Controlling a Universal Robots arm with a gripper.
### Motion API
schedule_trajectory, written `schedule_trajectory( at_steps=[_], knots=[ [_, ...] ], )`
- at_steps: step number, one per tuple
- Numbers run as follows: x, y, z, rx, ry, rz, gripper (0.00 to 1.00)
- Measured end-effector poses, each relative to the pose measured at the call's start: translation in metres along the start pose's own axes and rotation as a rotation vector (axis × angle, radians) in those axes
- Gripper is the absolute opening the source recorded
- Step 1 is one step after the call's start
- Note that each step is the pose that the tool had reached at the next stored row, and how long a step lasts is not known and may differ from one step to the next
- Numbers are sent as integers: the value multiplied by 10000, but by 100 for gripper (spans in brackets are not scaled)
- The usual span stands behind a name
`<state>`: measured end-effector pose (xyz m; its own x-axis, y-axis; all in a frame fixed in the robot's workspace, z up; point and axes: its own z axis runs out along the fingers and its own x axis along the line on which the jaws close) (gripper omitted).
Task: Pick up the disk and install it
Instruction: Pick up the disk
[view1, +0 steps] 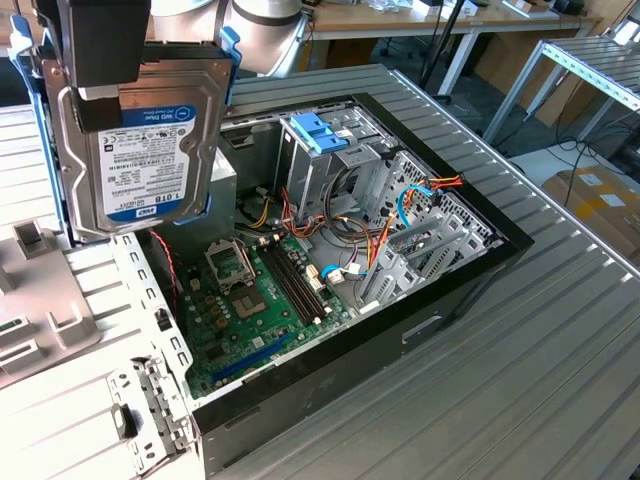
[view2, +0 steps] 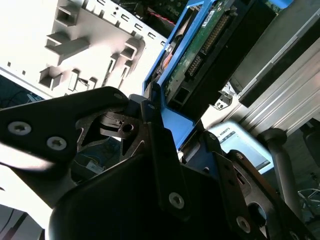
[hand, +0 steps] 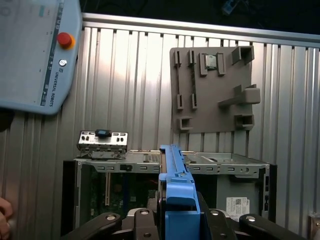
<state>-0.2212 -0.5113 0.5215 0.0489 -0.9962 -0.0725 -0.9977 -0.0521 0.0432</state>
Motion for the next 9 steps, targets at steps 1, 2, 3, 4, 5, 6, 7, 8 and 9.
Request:
schedule_trajectory(
  at_steps=[1, 2, 3, 4, 5, 6, 7, 8, 9],
  knots=[
    [11, -2, -1, 0, 1, 0, 37],
    [16, -4, -1, 0, 1, 0, 37],
    [28, -6, -1, 0, 1, 0, 37],
    [34, -7, -1, -1, 1, -1, 37],
    [42, -8, -1, 0, 1, -1, 37],
    [49, -9, -1, 0, 1, 0, 37],
    [55, -10, 0, 0, 0, 0, 37],
    [63, -12, 0, 0, 0, 0, 37],
    [69, -13, -1, 0, 1, 0, 37]
  ],
)
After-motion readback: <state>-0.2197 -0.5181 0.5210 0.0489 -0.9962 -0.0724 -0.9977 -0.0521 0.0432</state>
